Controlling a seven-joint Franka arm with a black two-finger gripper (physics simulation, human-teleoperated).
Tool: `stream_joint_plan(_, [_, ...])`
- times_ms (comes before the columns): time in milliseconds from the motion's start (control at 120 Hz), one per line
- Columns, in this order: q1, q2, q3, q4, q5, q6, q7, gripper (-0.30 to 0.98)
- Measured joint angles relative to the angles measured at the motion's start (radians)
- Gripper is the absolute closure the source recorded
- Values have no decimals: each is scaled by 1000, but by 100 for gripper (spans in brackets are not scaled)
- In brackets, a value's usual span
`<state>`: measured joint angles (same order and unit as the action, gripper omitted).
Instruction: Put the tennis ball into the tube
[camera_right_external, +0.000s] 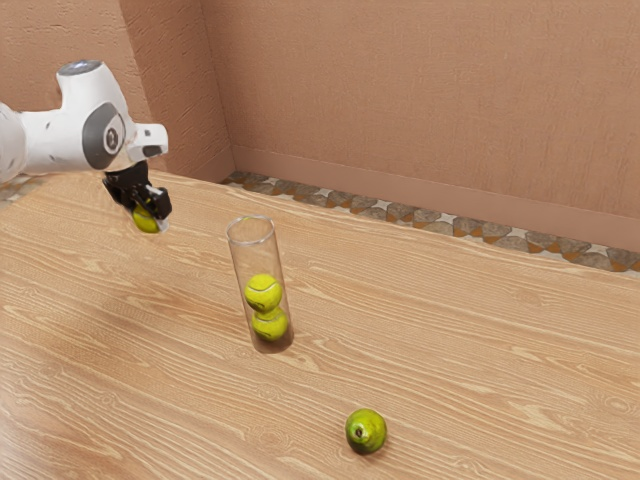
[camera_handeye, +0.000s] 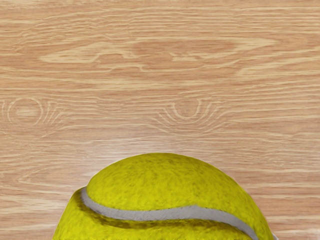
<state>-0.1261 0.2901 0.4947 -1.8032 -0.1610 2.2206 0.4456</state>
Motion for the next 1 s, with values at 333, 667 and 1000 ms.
stream_joint_plan(333, [-111, -43, -178, 198, 43, -228, -105, 34])
stream_joint_plan(667, [-155, -94, -213, 153, 52, -275, -205, 33])
stream_joint_plan(1000, [-177, -130, -217, 110, 58, -283, -274, 30])
